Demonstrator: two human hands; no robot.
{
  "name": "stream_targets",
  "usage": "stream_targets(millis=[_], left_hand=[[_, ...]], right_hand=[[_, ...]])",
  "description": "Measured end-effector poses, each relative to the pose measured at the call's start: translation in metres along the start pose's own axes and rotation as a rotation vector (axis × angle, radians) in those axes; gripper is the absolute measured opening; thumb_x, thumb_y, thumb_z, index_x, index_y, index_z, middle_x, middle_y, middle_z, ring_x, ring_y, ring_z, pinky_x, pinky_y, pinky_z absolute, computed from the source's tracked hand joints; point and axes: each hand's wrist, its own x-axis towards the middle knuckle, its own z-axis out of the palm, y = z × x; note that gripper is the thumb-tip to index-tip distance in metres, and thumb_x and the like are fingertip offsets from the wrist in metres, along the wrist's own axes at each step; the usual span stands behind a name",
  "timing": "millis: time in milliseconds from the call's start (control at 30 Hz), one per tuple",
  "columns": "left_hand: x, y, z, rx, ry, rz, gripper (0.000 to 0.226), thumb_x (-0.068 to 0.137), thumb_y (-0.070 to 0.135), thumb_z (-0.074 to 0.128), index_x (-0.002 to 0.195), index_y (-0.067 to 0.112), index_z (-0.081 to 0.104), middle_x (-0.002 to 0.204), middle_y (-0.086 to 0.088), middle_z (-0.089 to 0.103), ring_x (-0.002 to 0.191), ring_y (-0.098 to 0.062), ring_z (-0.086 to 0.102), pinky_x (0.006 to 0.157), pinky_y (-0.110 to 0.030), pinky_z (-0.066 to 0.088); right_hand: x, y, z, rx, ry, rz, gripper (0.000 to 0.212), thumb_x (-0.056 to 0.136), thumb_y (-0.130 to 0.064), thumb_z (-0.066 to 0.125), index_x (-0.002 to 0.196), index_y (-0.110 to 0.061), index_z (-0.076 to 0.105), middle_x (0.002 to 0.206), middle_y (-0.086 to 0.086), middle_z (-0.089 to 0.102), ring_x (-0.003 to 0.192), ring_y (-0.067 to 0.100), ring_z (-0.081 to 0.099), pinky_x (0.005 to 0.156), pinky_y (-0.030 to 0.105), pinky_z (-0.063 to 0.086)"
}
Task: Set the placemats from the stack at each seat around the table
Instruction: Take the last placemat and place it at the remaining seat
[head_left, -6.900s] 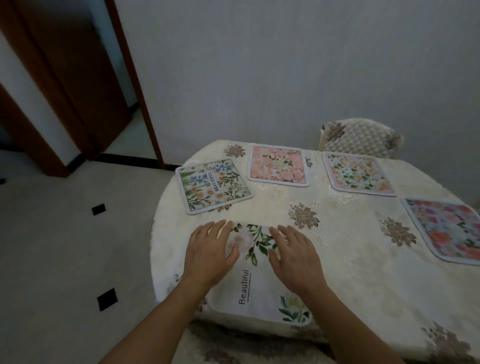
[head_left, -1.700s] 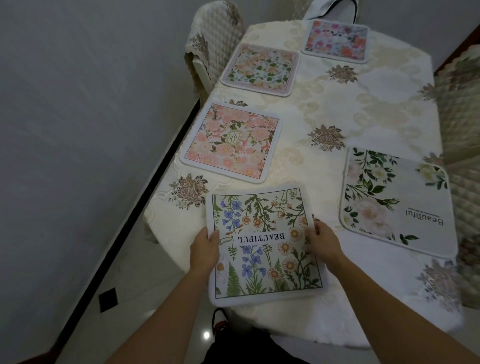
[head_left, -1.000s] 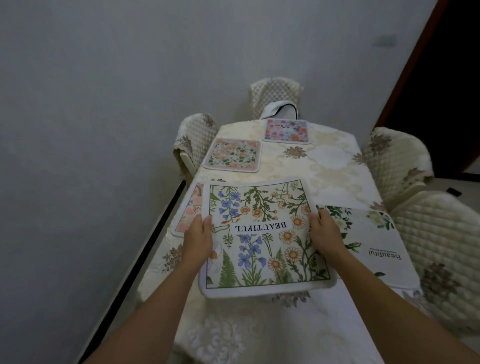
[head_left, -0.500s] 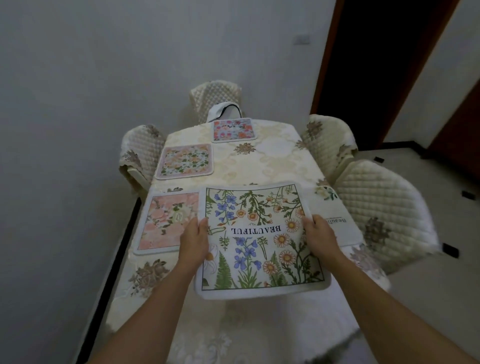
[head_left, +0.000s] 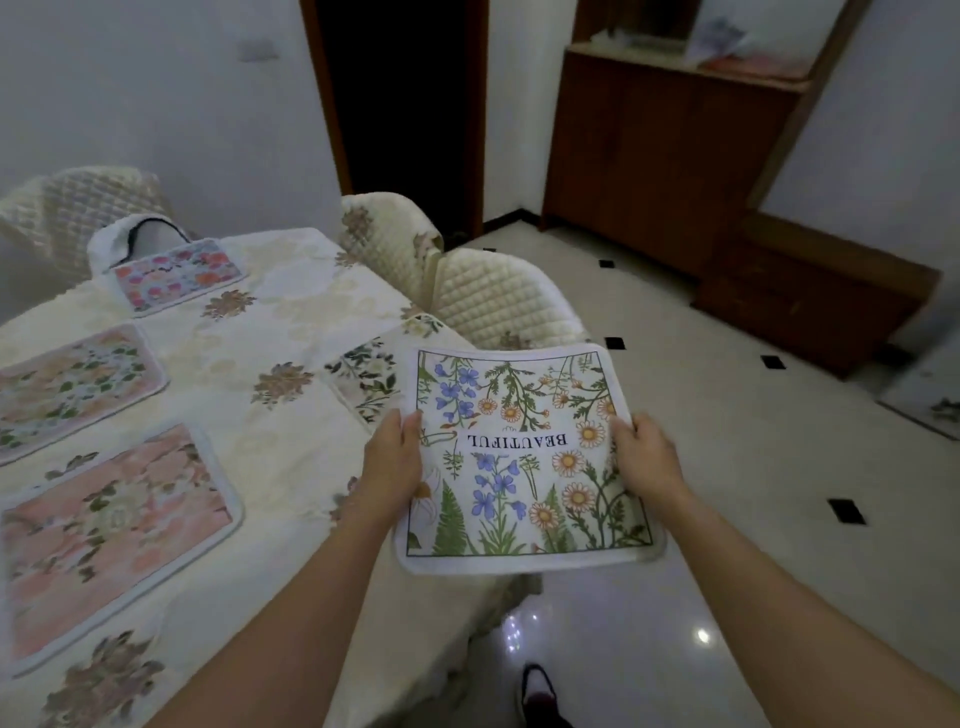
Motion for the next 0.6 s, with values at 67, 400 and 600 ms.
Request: stream_targets(millis=[67, 400, 600], left_hand=[[-0.005, 0.013, 0.024, 0.01, -0.056, 0.075, 0.033, 0.105, 0.03, 0.039, 0.089, 0.004, 0.05, 0.08, -0.01, 0.056, 0.076, -0.026, 0.055, 0.058, -0.031, 0.038], [-0.012, 0.081, 0.125, -0.008, -0.278, 0.229, 0.031, 0.104, 0.034, 0.04, 0.094, 0.009, 0.056, 0.091, -0.008, 0.065, 0.084, -0.024, 0.062, 0.073, -0.041, 0.05], [0.002, 0.112, 0.179, -0.027, -0.331, 0.256, 0.027, 0.104, 0.029, 0.041, 0.094, 0.012, 0.058, 0.084, -0.002, 0.066, 0.076, -0.017, 0.064, 0.059, -0.029, 0.045]], right_hand=[[-0.01, 0.021, -0.025, -0.006, 0.074, 0.048, 0.026, 0.103, -0.033, 0.041, 0.105, -0.012, 0.055, 0.097, 0.007, 0.062, 0.085, 0.022, 0.058, 0.059, 0.029, 0.042], [-0.029, 0.085, -0.12, 0.073, 0.327, 0.218, 0.028, 0.102, -0.036, 0.042, 0.108, -0.014, 0.059, 0.097, 0.008, 0.067, 0.087, 0.025, 0.064, 0.07, 0.035, 0.052], [0.01, 0.111, -0.149, 0.108, 0.358, 0.255, 0.029, 0.101, -0.036, 0.042, 0.107, -0.014, 0.06, 0.097, 0.008, 0.067, 0.085, 0.024, 0.064, 0.067, 0.033, 0.048]])
